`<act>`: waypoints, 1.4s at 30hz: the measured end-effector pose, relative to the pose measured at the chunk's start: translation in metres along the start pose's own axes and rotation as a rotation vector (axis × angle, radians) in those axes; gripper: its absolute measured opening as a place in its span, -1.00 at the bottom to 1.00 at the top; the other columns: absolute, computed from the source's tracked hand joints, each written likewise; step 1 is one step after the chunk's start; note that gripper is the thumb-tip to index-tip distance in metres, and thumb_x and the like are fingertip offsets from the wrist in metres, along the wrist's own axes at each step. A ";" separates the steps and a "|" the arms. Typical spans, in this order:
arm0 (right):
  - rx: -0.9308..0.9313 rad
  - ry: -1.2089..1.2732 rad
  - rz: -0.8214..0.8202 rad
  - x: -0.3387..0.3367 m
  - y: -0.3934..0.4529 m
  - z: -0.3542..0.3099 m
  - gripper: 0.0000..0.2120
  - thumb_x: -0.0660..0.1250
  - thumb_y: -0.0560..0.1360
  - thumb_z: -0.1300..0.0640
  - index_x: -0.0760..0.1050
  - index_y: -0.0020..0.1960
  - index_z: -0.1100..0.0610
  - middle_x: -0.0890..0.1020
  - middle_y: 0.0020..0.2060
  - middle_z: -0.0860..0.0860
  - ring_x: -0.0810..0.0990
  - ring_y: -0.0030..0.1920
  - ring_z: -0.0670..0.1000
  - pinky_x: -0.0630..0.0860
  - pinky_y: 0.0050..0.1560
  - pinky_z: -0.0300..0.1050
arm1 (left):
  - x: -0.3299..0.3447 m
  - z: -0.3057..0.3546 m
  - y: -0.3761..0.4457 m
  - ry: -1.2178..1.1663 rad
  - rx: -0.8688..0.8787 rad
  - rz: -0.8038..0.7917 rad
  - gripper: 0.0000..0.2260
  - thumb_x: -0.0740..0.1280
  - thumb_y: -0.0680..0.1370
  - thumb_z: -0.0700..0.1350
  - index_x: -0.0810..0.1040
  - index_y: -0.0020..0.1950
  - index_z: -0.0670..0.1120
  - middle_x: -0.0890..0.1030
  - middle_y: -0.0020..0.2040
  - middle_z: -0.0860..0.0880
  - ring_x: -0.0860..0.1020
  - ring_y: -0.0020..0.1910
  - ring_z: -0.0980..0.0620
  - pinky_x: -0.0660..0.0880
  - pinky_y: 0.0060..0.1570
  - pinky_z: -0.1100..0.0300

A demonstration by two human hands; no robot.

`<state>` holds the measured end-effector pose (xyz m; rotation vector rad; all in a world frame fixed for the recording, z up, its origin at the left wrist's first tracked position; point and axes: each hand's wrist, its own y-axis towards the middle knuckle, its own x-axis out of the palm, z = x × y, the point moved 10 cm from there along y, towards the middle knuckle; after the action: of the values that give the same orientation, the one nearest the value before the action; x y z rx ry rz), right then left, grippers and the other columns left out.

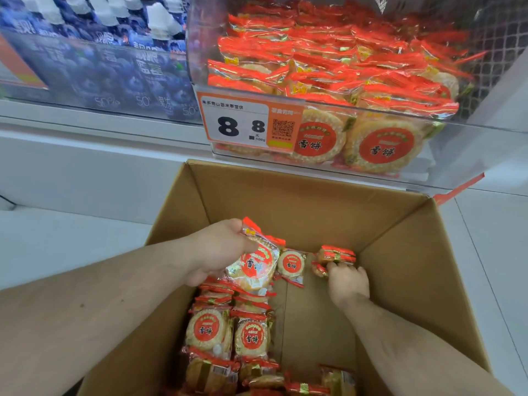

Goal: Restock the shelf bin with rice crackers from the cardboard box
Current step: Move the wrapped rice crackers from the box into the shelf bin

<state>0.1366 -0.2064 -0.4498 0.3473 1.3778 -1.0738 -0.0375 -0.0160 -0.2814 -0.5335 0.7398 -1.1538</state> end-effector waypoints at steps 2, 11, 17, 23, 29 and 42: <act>-0.018 0.124 -0.018 -0.013 -0.002 0.001 -0.63 0.18 0.50 0.19 0.44 0.27 -0.04 0.60 0.15 0.01 0.56 0.19 0.07 0.42 0.15 -0.11 | -0.004 0.004 -0.001 -0.012 0.013 0.012 -0.70 0.28 0.60 -0.13 0.35 0.31 0.01 0.42 0.24 0.06 0.36 0.24 0.02 0.31 0.20 0.00; -0.597 0.243 0.716 -0.217 -0.122 -0.011 -0.82 0.23 0.20 0.29 0.48 -0.20 0.18 0.53 -0.16 0.14 0.51 -0.24 0.19 0.44 -0.28 -0.05 | -0.031 0.063 -0.050 -0.053 0.318 0.136 -0.91 0.30 0.59 -0.14 0.48 0.07 0.01 0.57 -0.08 0.05 0.55 -0.13 0.09 0.47 -0.12 0.17; -0.682 0.224 1.068 -0.299 -0.216 0.009 -0.90 0.30 0.32 0.21 0.57 -0.25 0.21 0.44 0.06 0.11 0.42 0.00 0.12 0.39 -0.07 -0.05 | -0.040 0.087 -0.092 -0.131 0.445 0.126 -0.90 0.30 0.59 -0.12 0.52 0.06 0.06 0.66 -0.28 0.11 0.57 -0.35 0.11 0.48 -0.27 0.16; -0.552 0.431 1.155 -0.338 -0.247 0.030 -0.61 0.49 0.18 0.28 0.35 -0.16 0.05 0.38 0.20 0.13 0.53 -0.20 0.13 0.51 -0.17 -0.04 | -0.014 0.092 -0.115 -0.418 0.429 -0.067 -0.85 0.24 0.63 -0.14 0.52 0.18 -0.06 0.71 -0.04 -0.09 0.67 0.00 -0.08 0.51 0.19 -0.12; -0.528 0.462 1.080 -0.344 -0.253 0.001 -0.78 0.25 0.26 0.19 0.26 -0.19 0.00 0.43 0.26 0.17 0.50 -0.28 0.04 0.44 -0.31 -0.17 | 0.014 0.094 -0.121 -0.575 0.377 -0.225 -0.82 0.16 0.67 -0.05 0.52 0.18 0.06 0.70 0.03 -0.11 0.66 0.02 -0.16 0.49 0.14 -0.29; -0.641 0.436 0.880 -0.342 -0.253 -0.022 -0.78 0.22 0.18 0.16 0.47 -0.18 0.15 0.44 0.26 0.18 0.51 -0.21 0.07 0.50 -0.23 -0.10 | 0.021 0.108 -0.128 -0.406 0.579 -0.169 -0.47 0.46 0.39 -0.39 0.47 0.25 0.04 0.68 0.05 -0.09 0.66 0.04 -0.13 0.55 0.12 -0.20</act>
<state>-0.0166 -0.1805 -0.0534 0.6436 1.6166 0.1912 -0.0298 -0.0767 -0.1239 -0.3235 -0.0024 -1.2946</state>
